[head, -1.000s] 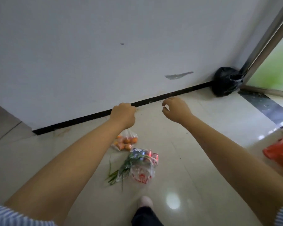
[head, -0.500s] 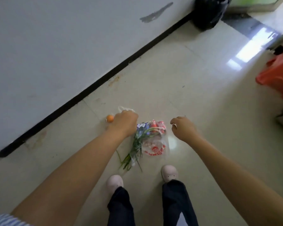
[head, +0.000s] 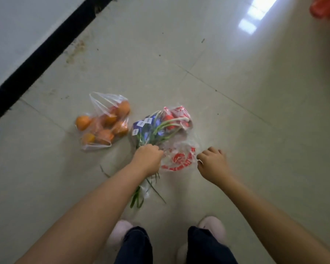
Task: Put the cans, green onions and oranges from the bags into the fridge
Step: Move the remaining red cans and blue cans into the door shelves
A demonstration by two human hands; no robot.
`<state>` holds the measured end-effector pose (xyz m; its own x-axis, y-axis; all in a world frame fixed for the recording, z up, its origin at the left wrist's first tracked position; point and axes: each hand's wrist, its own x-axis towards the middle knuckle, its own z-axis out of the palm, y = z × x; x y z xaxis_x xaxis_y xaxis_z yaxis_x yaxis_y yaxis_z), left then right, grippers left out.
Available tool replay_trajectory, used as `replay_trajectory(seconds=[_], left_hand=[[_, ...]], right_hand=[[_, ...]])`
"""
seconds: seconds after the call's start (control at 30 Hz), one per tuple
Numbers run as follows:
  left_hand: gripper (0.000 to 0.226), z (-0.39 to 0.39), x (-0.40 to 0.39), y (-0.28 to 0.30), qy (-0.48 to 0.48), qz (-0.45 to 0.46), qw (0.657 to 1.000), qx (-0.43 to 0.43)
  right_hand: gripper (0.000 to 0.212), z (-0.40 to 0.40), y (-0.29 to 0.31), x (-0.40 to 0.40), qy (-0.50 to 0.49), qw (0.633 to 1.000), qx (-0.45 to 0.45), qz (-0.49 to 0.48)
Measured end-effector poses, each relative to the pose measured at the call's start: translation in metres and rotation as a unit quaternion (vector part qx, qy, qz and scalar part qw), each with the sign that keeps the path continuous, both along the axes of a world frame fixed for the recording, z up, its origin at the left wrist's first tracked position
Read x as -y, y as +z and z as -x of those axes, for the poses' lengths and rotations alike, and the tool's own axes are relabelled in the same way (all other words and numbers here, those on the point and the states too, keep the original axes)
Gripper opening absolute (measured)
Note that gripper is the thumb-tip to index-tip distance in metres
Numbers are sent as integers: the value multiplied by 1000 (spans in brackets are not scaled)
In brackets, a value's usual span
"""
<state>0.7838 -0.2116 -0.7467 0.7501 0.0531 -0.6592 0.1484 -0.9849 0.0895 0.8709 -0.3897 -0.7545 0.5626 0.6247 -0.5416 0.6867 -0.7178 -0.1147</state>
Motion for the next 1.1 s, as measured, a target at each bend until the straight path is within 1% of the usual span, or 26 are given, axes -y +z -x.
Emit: replay_trajectory(seconds=[0.03, 0.13, 0.17, 0.23, 0.27, 0.3, 0.33, 0.37, 0.4, 0.43, 0.47, 0.5, 0.53, 0.57, 0.6, 0.63, 0.67, 0.7, 0.73, 0.77, 0.8, 0.83, 0.9, 0.97, 1.1], left_hand=[[29, -3, 5, -29, -26, -16, 999, -13], [31, -12, 14, -105, -74, -74, 994, -36], [31, -16, 15, -126, -93, -81, 992, -19], [29, -26, 11, -166, -142, -82, 986, 29], [26, -32, 9, -182, -190, -74, 975, 84], [20, -38, 7, -194, -245, -76, 955, 147], [13, -45, 5, -200, -267, -84, 945, 170], [13, -50, 4, -203, -271, -99, 942, 171], [17, -54, 2, -211, -261, -109, 941, 184], [19, -55, 0, -216, -240, -113, 947, 182], [14, -51, 0, -217, -234, -130, 945, 189], [5, -47, 1, -213, -238, -140, 941, 195], [7, -43, 3, -216, -252, -138, 937, 201], [14, -41, 4, -220, -262, -126, 938, 190], [17, -39, 8, -215, -262, -118, 941, 176], [16, -40, 10, -213, -256, -124, 939, 196], [13, -41, 8, -219, -248, -130, 936, 211], [16, -44, 7, -219, -226, -119, 945, 206], [27, -48, 7, -218, -202, -105, 953, 202], [37, -52, 6, -211, -174, -116, 948, 241], [41, -57, 4, -208, -150, -128, 941, 275], [39, -63, -1, -211, -137, -145, 942, 271], [39, -74, -10, -205, -121, -151, 962, 190], [40, -83, -17, -195, -100, -171, 962, 189], [46, -89, -25, -201, -40, -173, 966, 185]], right_hand=[[30, -4, -26, 0, 25, 1000, 15, -2], [14, -17, -97, -4, 114, 990, 83, -25], [17, -20, -119, -6, 149, 983, 103, -21], [19, -25, -152, -11, 184, 974, 133, -4], [20, -27, -170, -11, 192, 969, 154, -7], [22, -28, -181, -14, 201, 966, 164, -16], [21, -28, -186, -18, 201, 965, 168, -26], [18, -28, -189, -19, 197, 966, 165, -30], [13, -28, -190, -19, 179, 971, 155, -36], [16, -31, -191, -20, 159, 978, 133, -30], [22, -33, -192, -18, 153, 980, 131, -2], [26, -34, -192, -17, 145, 980, 134, 19], [26, -34, -191, -16, 149, 975, 161, 28], [25, -34, -186, -18, 145, 968, 203, 14], [27, -38, -183, -19, 124, 963, 236, 25], [31, -44, -181, -21, 104, 959, 262, 28], [36, -49, -181, -21, 95, 958, 268, 22], [40, -57, -180, -22, 88, 960, 267, 6], [43, -65, -179, -24, 67, 964, 255, 12], [45, -72, -177, -27, 54, 965, 255, 21], [46, -76, -175, -29, 54, 962, 265, 25], [46, -80, -174, -32, 59, 961, 268, 24], [43, -85, -173, -37, 69, 964, 255, 31], [42, -87, -176, -41, 64, 968, 239, 31], [43, -90, -185, -48, 36, 973, 223, -38]])
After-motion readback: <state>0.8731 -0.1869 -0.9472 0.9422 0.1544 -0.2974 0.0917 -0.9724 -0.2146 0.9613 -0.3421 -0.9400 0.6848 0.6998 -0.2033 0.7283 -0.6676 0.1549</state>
